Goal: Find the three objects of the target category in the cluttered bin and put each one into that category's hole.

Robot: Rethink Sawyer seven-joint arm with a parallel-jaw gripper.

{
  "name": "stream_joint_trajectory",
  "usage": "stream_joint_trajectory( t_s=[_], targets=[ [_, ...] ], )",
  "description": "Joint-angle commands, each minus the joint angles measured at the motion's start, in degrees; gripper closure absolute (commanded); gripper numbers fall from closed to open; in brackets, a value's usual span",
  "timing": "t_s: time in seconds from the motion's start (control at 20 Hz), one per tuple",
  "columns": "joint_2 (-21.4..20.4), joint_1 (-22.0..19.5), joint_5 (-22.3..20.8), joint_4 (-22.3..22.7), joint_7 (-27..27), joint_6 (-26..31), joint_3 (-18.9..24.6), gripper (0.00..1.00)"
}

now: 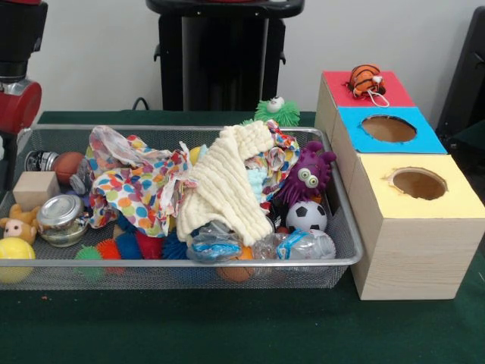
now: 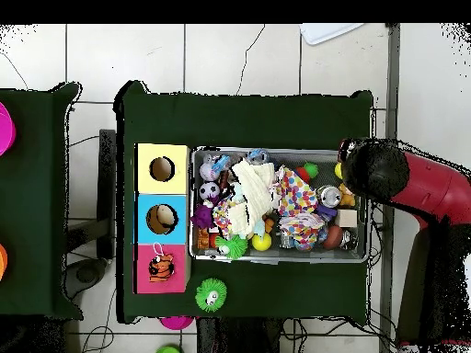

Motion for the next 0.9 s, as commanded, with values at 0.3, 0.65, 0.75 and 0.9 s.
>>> stream_joint_trajectory(
  t_s=[0.3, 0.65, 0.75, 0.9],
  targets=[
    [4.97, 0.58, -3.06, 3.10, 0.79, -4.85, 3.96, 0.00],
    [6.03, 1.72, -2.92, 3.31, 3.10, -7.34, 2.73, 0.00],
    [6.66, 1.98, -3.02, 3.16, 3.71, -8.45, 2.36, 0.00],
    [7.56, 2.55, -3.13, 2.80, 4.66, -10.00, 1.60, 0.00]
  ],
)
